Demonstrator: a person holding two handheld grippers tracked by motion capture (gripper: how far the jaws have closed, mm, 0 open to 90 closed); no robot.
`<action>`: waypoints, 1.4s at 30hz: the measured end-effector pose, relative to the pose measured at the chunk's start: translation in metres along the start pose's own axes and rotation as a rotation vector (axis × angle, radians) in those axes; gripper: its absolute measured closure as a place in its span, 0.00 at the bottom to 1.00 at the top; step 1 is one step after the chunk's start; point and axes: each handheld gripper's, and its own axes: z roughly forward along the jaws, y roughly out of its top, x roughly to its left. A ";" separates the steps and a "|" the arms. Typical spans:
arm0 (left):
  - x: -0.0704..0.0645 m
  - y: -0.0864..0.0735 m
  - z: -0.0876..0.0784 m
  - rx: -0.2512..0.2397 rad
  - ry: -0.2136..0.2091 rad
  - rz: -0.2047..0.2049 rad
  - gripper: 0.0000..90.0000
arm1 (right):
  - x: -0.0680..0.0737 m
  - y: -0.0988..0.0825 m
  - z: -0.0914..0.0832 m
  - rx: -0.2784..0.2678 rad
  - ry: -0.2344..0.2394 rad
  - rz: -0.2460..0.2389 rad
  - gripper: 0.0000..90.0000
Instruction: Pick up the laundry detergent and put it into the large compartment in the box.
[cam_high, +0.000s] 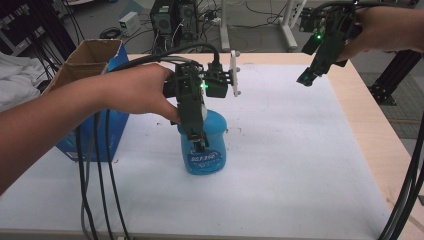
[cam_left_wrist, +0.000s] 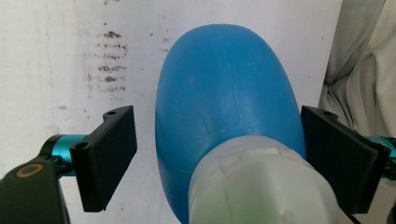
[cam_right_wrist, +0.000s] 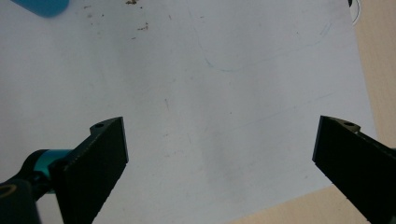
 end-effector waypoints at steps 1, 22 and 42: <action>0.000 0.000 0.000 -0.001 0.000 -0.003 0.14 | 0.000 0.000 0.000 0.001 -0.001 -0.007 0.03; 0.000 0.001 0.002 0.008 0.017 0.019 0.29 | -0.001 0.002 0.002 0.004 0.003 -0.005 0.03; 0.003 -0.001 -0.005 0.000 -0.026 0.012 0.40 | 0.000 0.001 0.003 0.003 0.003 0.000 0.03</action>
